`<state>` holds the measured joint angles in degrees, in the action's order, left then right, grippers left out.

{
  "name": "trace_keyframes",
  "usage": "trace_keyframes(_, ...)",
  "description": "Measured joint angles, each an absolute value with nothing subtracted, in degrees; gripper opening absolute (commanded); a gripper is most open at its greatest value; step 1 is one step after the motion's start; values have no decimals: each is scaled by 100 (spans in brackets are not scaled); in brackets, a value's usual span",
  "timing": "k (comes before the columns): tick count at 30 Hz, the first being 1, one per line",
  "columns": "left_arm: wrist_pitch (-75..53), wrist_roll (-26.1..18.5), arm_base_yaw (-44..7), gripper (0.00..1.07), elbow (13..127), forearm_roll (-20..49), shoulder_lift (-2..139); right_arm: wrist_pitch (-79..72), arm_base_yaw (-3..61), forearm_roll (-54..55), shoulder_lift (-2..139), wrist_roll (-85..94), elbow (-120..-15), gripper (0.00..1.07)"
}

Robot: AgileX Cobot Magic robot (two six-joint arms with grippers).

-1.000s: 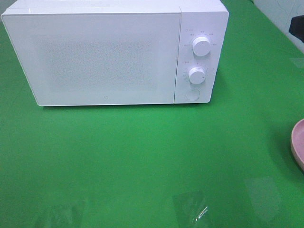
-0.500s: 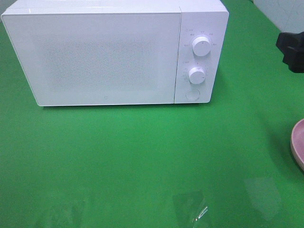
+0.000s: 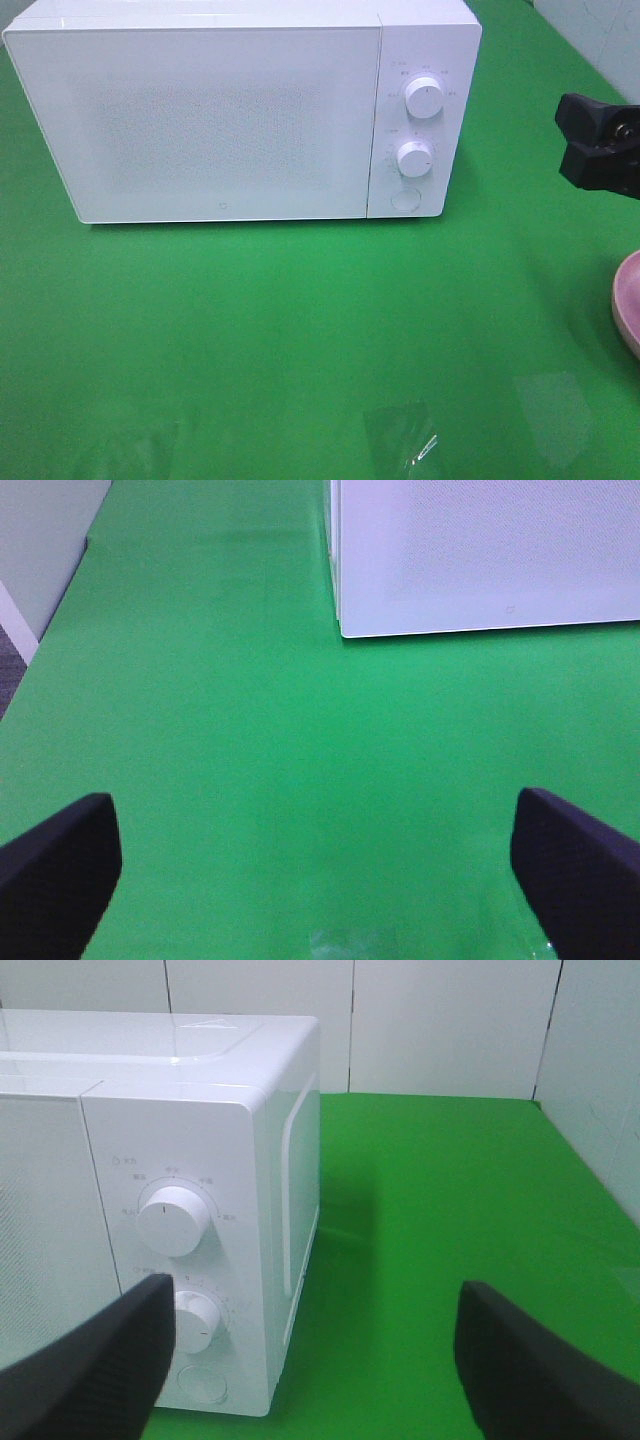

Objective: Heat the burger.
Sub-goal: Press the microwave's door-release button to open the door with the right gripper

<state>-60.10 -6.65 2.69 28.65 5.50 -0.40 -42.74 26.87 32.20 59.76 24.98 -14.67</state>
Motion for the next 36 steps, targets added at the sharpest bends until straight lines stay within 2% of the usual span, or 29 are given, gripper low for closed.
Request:
trace_keyframes(11, -6010, -665, 269, 98, 2865, 550, -40, -4950, 3644, 4246, 6119, 3134, -1461, 76)
trace_keyframes(30, -6010, -670, 269, 98, 2865, 550, -40, -5667, 3753, 4343, 8010, 2676, -1564, 76)
trace_keyframes(36, -6010, -670, 269, 98, 2865, 550, -40, -5964, 4154, 4544, 8325, 2676, -1667, 76)
